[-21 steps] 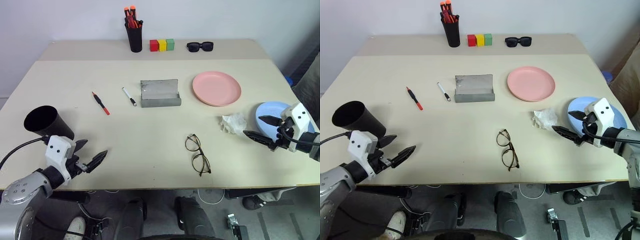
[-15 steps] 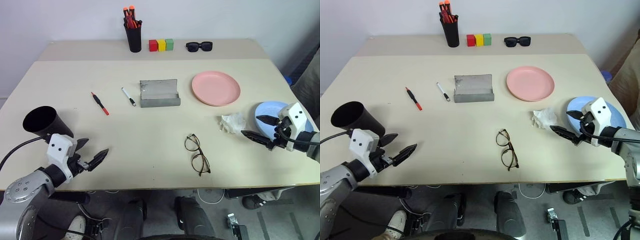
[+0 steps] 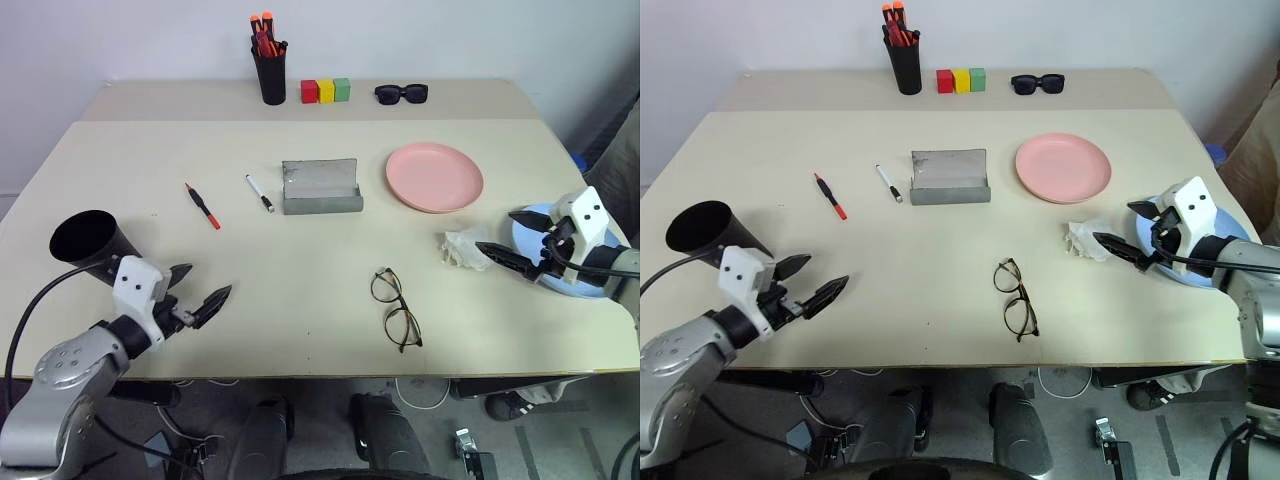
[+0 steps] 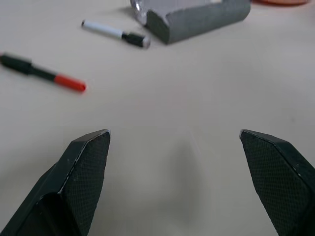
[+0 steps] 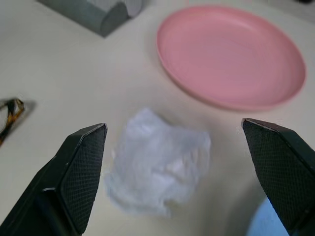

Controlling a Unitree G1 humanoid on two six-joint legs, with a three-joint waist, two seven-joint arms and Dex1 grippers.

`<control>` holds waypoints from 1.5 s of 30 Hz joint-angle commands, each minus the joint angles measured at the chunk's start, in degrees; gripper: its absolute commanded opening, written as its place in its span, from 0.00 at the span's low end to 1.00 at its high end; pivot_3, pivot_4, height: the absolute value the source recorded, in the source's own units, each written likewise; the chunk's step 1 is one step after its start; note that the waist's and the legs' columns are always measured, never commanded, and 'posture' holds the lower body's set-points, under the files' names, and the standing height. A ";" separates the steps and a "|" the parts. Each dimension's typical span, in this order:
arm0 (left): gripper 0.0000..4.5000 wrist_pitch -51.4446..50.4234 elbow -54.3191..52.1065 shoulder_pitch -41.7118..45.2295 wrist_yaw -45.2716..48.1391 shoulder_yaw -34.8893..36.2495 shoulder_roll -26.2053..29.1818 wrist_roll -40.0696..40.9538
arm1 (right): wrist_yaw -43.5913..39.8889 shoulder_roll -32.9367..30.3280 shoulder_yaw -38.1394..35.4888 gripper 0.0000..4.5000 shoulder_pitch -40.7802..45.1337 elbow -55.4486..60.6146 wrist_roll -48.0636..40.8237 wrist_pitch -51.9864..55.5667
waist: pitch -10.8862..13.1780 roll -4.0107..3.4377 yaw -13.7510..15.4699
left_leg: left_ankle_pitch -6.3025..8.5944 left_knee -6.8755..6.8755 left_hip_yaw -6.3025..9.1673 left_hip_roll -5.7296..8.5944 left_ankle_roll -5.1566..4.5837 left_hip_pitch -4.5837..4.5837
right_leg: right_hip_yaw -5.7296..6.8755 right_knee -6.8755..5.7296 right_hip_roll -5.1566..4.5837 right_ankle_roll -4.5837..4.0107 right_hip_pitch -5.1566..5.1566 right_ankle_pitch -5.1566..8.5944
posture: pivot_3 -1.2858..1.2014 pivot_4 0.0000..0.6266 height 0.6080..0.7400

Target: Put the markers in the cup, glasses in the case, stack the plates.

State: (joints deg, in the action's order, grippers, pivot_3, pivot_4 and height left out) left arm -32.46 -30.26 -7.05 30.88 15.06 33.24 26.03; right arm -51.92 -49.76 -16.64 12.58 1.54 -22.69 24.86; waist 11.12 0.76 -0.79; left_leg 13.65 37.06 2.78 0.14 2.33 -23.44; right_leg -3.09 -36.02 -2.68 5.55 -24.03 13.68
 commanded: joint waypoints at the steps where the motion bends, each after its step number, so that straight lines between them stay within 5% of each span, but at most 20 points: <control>1: 0.96 -1.99 1.65 5.21 -4.55 -3.19 -0.87 -3.27 | 2.08 1.36 -0.20 1.00 -0.34 7.51 -1.32 0.86 | 0.00 0.00 0.01 | 0.00 0.00 0.00 0.01 0.00 0.00 | 0.00 -0.02 0.00 0.01 0.00 0.00 | 0.52 0.24 1.00; 12: 0.98 -24.04 24.59 41.94 -38.20 -4.61 -18.24 -16.63 | 9.08 10.95 9.39 1.00 2.62 26.43 -6.69 9.17 | 0.01 0.16 0.11 | -0.01 0.17 0.37 0.13 0.00 0.04 | 0.15 -0.08 0.06 0.52 0.24 -0.26 | 0.52 0.24 1.00; 16: 0.98 -26.40 37.66 52.71 -48.25 3.97 -24.22 -16.66 | 10.08 14.66 16.76 1.00 3.38 29.20 -5.44 9.30 | 0.02 0.17 -0.03 | -0.01 0.11 0.38 0.15 0.00 0.05 | 0.16 -0.07 0.06 0.54 0.22 -0.25 | 0.52 0.24 1.00; 29: 0.98 -23.24 63.99 65.80 -55.54 7.64 -22.27 -19.33 | 15.80 21.69 26.24 1.00 2.13 29.34 1.66 6.34 | 0.06 0.28 0.12 | -0.10 0.08 0.52 0.23 0.15 0.03 | 0.25 -0.09 0.01 0.55 0.22 -0.27 | 0.52 0.24 1.00; 32: 0.78 -23.38 67.27 66.79 -54.28 7.93 -21.69 -18.75 | 16.01 21.97 26.44 1.00 1.68 29.56 1.91 6.09 | 0.06 0.28 0.03 | -0.11 0.06 0.52 0.23 0.18 0.06 | 0.25 -0.11 0.01 0.55 0.22 -0.27 | 0.52 0.24 1.00; 39: 0.02 -24.01 68.71 67.53 -55.91 8.36 -21.06 -19.07 | 15.60 22.29 26.56 1.00 2.09 28.93 2.12 5.74 | 0.05 0.28 -0.46 | -0.12 0.00 0.52 0.21 0.19 0.11 | 0.25 -0.13 0.02 0.55 0.23 -0.28 | 0.52 0.24 1.00; 45: 0.02 -14.50 61.08 66.10 -53.01 5.18 -22.36 -19.26 | 14.86 22.47 26.34 1.00 3.44 27.39 1.99 5.44 | 0.06 0.29 -0.17 | -0.13 0.00 0.52 0.21 0.20 0.10 | 0.25 -0.13 0.02 0.55 0.23 -0.28 | 0.52 0.24 1.00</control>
State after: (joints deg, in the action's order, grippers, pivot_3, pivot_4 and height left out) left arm -51.07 35.66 58.58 -23.35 22.51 10.88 7.74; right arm -36.64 -27.79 10.35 14.89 28.25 -20.42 31.65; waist 11.18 1.05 -0.96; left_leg 13.52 37.05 3.30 0.34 2.54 -23.35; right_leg -2.84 -36.14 -2.66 6.10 -23.81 13.40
